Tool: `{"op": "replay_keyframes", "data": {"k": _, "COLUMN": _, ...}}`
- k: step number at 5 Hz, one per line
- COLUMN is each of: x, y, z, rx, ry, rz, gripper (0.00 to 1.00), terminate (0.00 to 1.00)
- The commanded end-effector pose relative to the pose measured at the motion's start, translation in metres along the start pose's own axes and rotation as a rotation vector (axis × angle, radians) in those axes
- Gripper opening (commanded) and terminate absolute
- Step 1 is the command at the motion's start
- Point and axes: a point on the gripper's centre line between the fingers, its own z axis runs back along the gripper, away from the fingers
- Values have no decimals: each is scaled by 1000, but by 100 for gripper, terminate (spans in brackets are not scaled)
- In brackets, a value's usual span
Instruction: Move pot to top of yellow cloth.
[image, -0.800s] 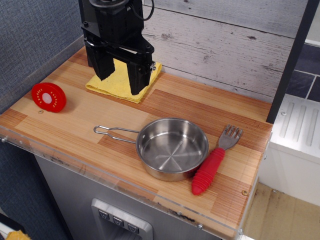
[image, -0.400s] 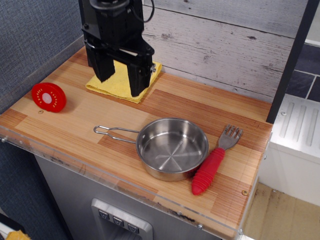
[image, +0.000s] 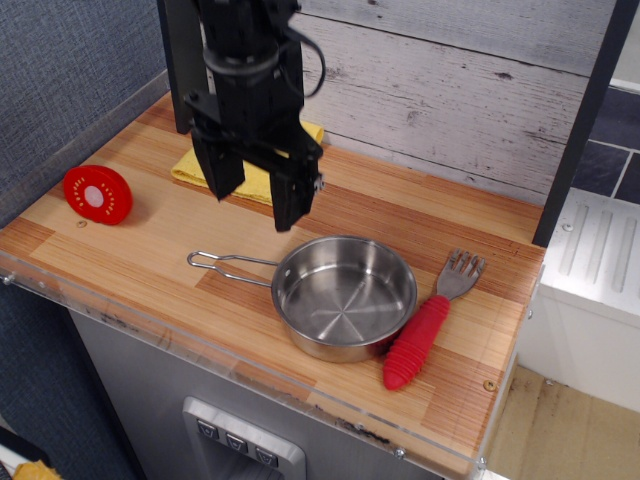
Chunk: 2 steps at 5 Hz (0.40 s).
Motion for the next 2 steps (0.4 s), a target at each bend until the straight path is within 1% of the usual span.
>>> {"op": "replay_keyframes", "data": {"k": 1, "x": 6, "y": 3, "z": -33, "rx": -23, "ry": 16, "rz": -62, "gripper": 100, "terminate": 0}}
{"op": "replay_keyframes", "data": {"k": 2, "x": 12, "y": 2, "z": -38, "rx": -33, "ry": 16, "rz": -73, "gripper": 100, "terminate": 0}}
